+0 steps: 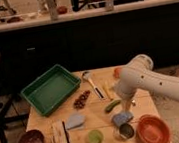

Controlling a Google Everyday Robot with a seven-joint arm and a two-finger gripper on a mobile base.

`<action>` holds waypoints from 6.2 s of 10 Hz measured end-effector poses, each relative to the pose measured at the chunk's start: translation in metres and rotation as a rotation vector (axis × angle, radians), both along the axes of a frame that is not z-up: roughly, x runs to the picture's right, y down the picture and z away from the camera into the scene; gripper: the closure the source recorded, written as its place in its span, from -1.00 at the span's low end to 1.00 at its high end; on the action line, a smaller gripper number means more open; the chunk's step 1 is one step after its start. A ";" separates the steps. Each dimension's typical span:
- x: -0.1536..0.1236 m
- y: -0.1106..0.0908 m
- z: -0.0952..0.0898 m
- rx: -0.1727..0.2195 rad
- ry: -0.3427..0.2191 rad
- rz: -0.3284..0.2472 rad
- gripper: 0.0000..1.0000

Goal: Place pepper in tray

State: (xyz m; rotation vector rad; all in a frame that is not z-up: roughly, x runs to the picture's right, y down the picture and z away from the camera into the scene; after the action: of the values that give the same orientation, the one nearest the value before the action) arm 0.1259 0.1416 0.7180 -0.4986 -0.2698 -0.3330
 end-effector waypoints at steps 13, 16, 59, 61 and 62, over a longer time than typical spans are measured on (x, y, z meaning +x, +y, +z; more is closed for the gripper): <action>-0.077 0.019 0.075 -0.029 -0.158 -0.180 -0.60; -0.080 0.022 0.099 -0.050 -0.194 -0.209 -0.60; -0.078 -0.006 0.077 -0.005 -0.218 -0.326 1.00; -0.077 -0.005 0.077 -0.008 -0.217 -0.327 1.00; -0.078 -0.005 0.077 -0.007 -0.218 -0.327 1.00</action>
State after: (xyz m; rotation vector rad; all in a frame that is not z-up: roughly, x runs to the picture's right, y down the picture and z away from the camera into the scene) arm 0.0482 0.1364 0.7952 -0.5145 -0.4017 -0.7074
